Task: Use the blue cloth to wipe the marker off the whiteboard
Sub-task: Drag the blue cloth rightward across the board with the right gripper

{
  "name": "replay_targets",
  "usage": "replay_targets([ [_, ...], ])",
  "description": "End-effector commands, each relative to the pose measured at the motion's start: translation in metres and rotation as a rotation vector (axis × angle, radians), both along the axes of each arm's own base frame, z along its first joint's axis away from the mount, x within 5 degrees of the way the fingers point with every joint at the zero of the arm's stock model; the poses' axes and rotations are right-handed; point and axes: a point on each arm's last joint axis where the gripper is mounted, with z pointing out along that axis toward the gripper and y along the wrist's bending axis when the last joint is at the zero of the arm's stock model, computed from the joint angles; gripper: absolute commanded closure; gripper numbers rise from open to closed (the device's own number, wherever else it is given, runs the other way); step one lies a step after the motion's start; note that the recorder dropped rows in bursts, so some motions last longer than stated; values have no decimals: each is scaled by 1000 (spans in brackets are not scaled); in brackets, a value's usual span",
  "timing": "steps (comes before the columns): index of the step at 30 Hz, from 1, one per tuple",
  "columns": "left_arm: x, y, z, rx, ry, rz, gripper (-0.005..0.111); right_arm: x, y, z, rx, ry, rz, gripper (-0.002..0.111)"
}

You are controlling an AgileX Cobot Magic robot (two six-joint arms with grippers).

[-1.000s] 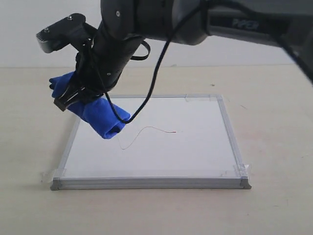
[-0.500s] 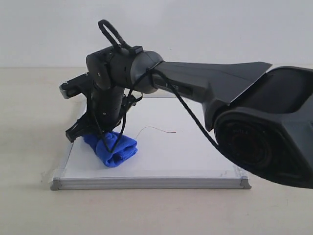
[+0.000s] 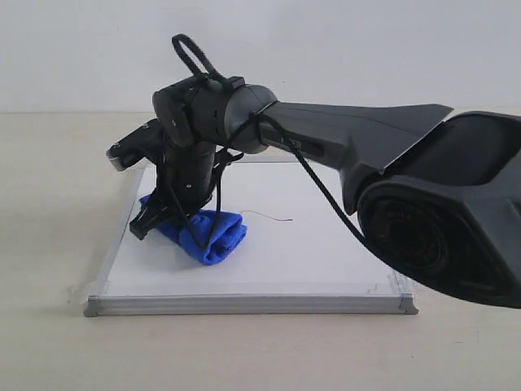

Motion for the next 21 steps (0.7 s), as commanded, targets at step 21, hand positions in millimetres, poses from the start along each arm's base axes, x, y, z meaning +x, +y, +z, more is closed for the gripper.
replay_targets([
  [21,0,0,0,4,-7,2,102,-37,9,-11,-43,301,119,108],
])
